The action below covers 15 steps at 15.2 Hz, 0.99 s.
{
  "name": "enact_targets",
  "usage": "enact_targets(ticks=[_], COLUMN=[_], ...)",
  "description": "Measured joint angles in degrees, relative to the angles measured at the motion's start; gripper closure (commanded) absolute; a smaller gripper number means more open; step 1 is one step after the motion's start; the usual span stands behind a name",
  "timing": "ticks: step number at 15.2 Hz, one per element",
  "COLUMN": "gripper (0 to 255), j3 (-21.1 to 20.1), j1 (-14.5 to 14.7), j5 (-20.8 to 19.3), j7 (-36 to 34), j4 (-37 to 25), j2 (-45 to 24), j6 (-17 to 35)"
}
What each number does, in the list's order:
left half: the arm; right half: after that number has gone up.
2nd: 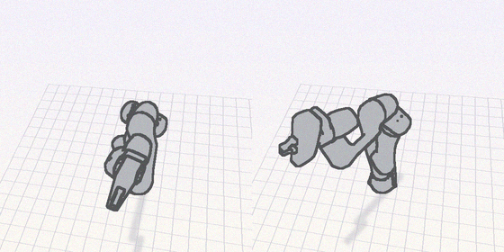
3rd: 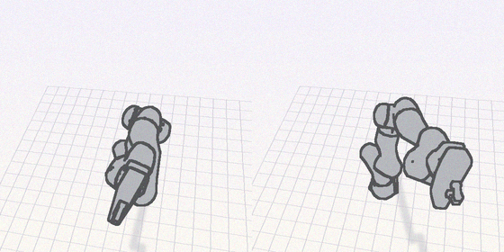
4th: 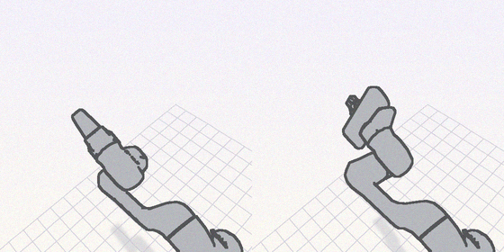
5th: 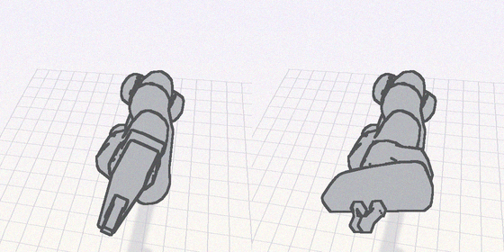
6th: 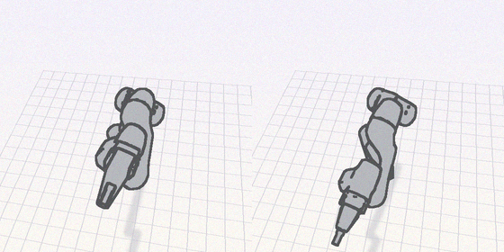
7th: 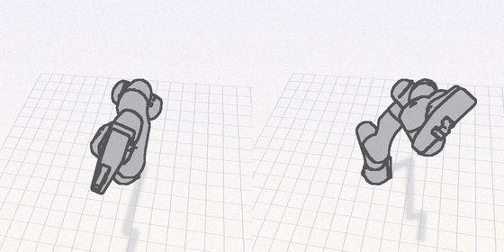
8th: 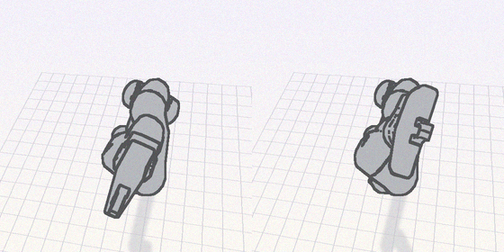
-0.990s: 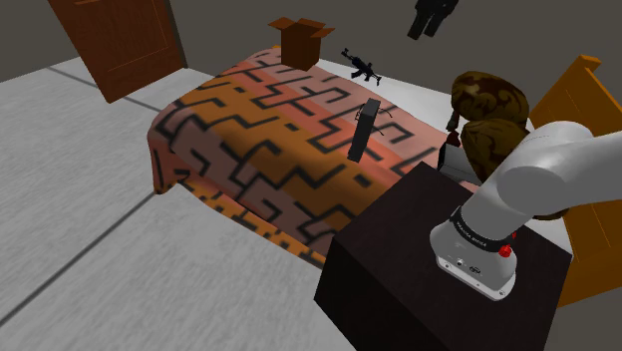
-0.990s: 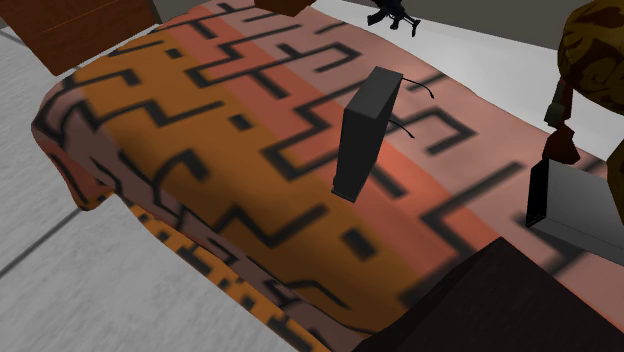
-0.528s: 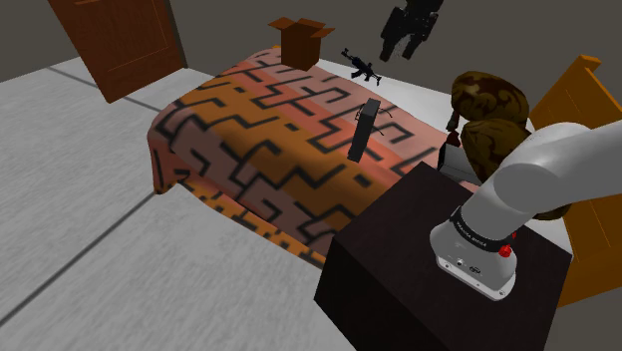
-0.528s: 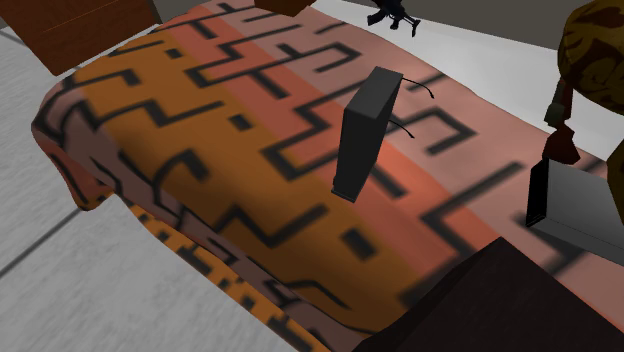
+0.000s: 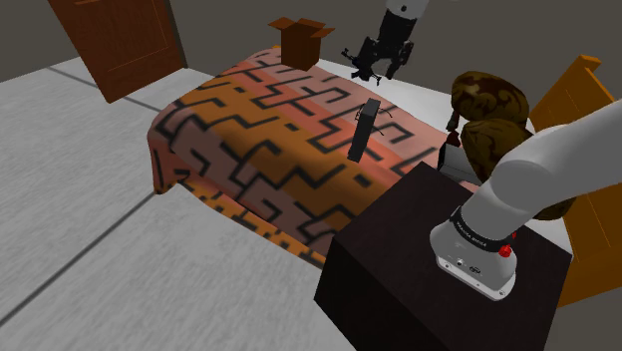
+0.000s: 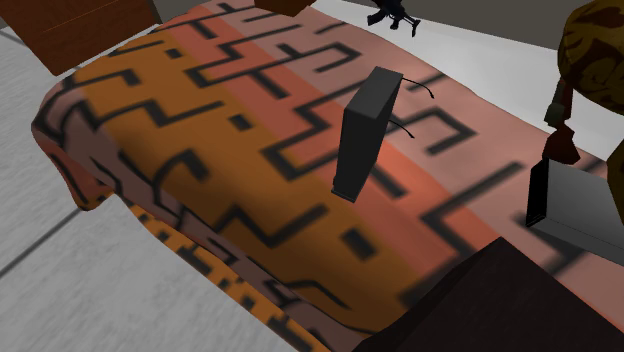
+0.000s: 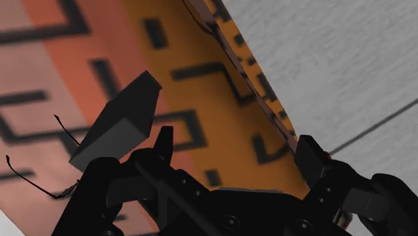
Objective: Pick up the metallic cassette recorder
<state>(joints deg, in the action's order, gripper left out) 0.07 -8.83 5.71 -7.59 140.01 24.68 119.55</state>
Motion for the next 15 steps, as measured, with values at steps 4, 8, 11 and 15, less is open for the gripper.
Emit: enact_targets(ticks=[4,8,11,15], gripper=[0,0,0,0], j3=[-0.02,0.13,0.73,1.85], j1=[-2.05,-3.82,-5.08,-6.36], j5=[-0.77,-1.68,-2.37,-3.14], j7=[-4.60,-9.65,-13.13,-17.88], j4=[-0.45,-2.13,-3.02,-4.70], j2=[-7.23,-14.77,-20.42,-27.63], j6=[6.07,11.19,15.32,20.00])
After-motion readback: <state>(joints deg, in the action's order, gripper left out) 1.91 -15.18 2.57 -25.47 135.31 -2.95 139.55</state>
